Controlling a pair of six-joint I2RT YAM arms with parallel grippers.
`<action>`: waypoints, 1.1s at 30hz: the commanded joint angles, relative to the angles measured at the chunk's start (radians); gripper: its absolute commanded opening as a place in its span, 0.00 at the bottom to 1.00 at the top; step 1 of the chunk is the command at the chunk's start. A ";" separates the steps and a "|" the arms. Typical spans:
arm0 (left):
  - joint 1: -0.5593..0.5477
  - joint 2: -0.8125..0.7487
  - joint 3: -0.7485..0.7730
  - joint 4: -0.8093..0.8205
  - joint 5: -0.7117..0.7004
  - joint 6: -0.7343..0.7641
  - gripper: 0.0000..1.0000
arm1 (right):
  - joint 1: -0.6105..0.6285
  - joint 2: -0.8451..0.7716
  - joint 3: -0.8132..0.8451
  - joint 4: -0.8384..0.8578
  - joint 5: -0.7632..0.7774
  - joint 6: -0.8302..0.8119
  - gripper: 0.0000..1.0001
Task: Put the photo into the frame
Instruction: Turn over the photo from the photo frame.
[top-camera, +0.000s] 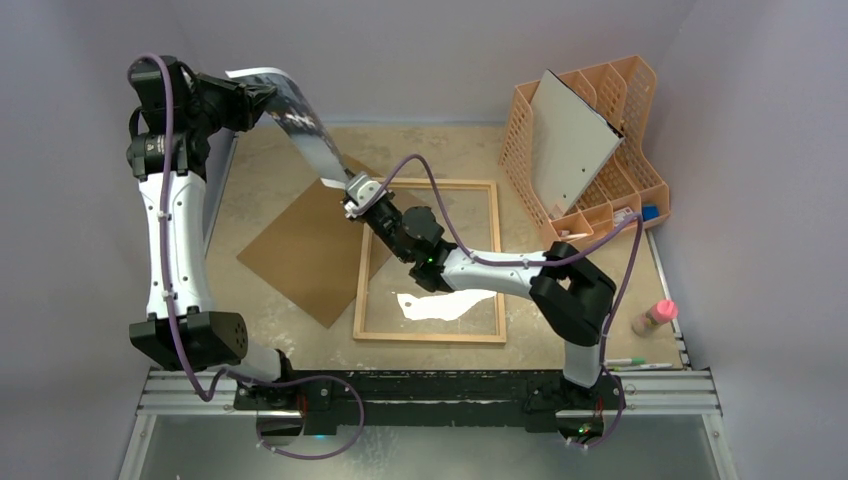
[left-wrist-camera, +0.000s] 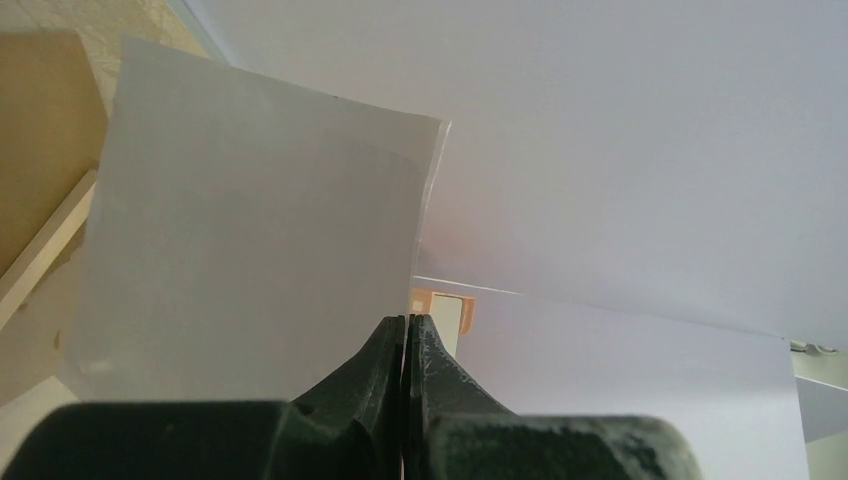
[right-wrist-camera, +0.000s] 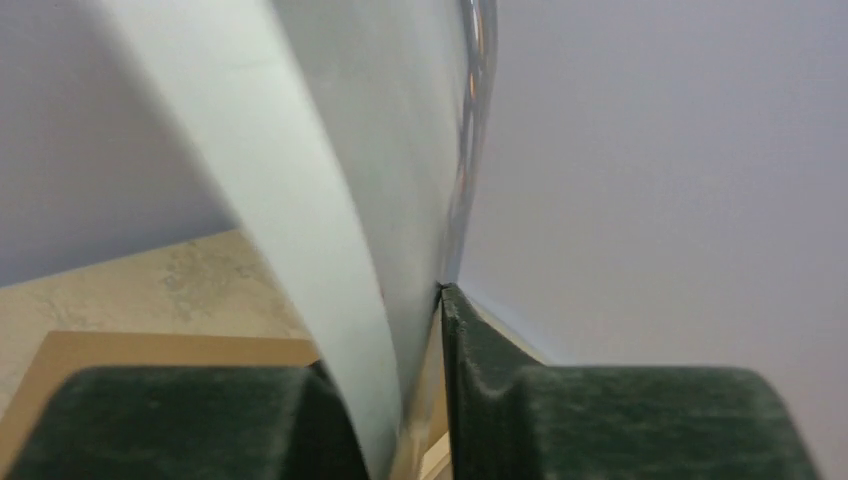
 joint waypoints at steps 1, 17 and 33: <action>-0.008 0.023 0.040 -0.021 0.005 -0.071 0.00 | 0.003 -0.004 0.036 0.074 0.032 -0.029 0.08; -0.008 0.051 0.053 0.327 0.149 0.208 0.85 | -0.130 -0.193 0.159 -0.394 -0.192 0.312 0.00; -0.008 -0.027 -0.024 0.362 0.157 0.590 0.92 | -0.565 -0.190 0.319 -1.294 -0.782 0.874 0.00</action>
